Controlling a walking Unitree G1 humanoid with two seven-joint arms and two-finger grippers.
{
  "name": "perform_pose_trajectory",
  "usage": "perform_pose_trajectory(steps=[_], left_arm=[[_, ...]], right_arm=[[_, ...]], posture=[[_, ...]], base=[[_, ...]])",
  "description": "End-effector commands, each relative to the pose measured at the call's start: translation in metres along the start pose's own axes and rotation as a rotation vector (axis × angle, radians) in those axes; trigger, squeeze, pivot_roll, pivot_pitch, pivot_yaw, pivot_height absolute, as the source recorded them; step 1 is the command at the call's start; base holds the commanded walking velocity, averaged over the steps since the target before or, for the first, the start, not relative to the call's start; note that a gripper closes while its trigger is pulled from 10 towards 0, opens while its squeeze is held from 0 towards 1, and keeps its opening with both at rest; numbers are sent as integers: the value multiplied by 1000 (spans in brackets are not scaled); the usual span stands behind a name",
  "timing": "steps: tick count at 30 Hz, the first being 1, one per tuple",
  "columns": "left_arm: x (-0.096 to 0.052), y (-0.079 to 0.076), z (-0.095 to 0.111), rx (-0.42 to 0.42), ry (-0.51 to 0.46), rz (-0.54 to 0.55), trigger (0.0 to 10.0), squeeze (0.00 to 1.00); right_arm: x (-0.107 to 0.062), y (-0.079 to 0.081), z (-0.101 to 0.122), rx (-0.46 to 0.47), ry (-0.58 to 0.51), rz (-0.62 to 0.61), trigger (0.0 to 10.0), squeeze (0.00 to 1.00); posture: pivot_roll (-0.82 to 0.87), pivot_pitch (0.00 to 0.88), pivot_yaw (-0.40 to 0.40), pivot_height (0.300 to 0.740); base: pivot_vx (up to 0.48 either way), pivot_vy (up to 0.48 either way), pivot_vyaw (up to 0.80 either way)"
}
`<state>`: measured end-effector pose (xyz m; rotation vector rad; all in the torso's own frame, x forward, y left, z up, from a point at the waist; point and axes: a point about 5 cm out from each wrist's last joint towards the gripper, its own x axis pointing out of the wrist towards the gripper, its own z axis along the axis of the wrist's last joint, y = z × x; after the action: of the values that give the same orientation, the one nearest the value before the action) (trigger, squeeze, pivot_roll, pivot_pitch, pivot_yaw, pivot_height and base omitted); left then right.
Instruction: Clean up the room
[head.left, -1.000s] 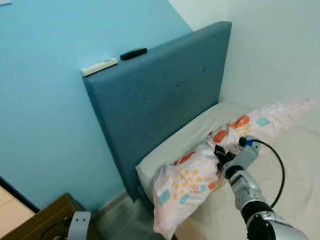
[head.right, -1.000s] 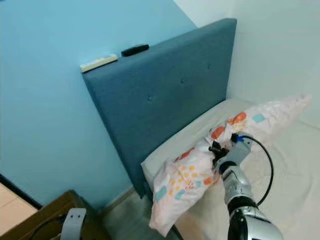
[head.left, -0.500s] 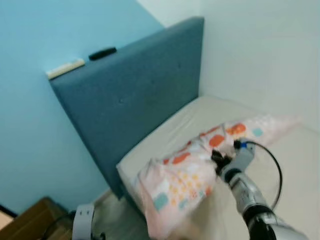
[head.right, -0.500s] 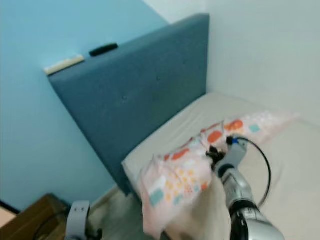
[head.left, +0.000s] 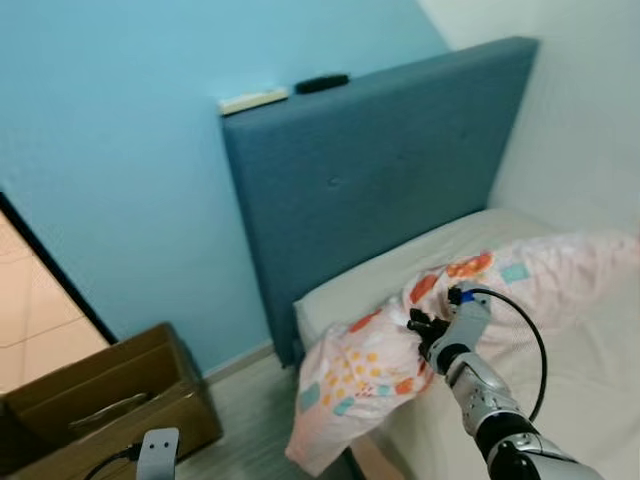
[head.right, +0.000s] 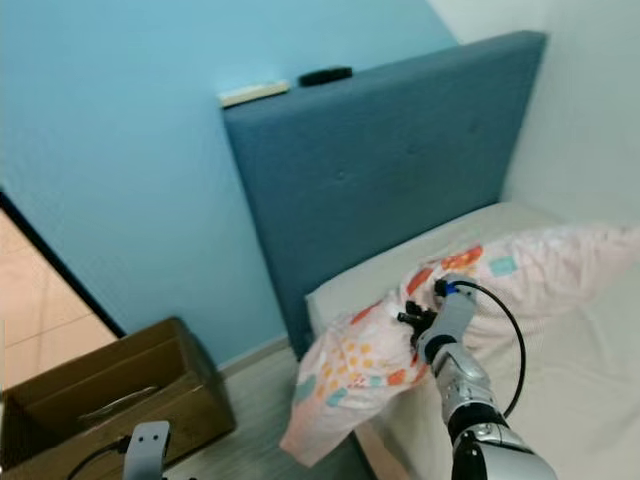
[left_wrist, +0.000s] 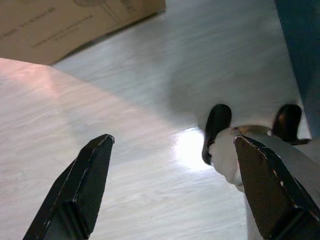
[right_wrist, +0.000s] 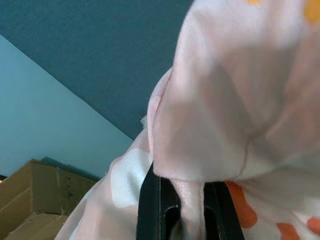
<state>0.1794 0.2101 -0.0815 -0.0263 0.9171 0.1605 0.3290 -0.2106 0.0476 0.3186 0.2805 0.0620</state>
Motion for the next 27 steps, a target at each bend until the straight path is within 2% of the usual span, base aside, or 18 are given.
perform_pose_trajectory(steps=[1, 8, 12, 14, 20, 24, 27], left_arm=[[0, 3, 0, -3, 4, 10, 10000, 0], [1, 2, 7, -15, -21, -3, 10000, 0], [3, -2, 18, -20, -54, -18, 10000, 0], [5, -6, 29, -16, -89, -34, 10000, 0], [6, -8, 40, -21, -121, -45, 10000, 0], [6, -10, 46, -30, -139, -48, 10000, 0], [6, -10, 47, -33, -145, -49, 10000, 0]], right_arm=[[-1, 2, -7, 9, 21, 7, 0, 0], [-1, 4, -6, 23, 3, 23, 0, 0], [1, 7, 0, 75, -43, 46, 0, 0], [3, 9, 8, 98, -77, 68, 0, 0], [5, 11, 14, 107, -98, 83, 0, 0], [6, 12, 16, 98, -105, 92, 0, 0], [5, 13, 16, 74, -105, 112, 0, 0]], posture=[[-49, 99, 20, 720], [-51, 90, 20, 720], [-49, 84, 19, 720], [-49, 82, 20, 720], [-47, 84, 21, 720], [-48, 84, 22, 720], [-48, 84, 22, 720]], base=[[0, 0, 0], [0, 0, 0], [0, 0, 0], [0, 0, 0], [0, 0, 0], [269, 0, 0], [285, 0, 650]])
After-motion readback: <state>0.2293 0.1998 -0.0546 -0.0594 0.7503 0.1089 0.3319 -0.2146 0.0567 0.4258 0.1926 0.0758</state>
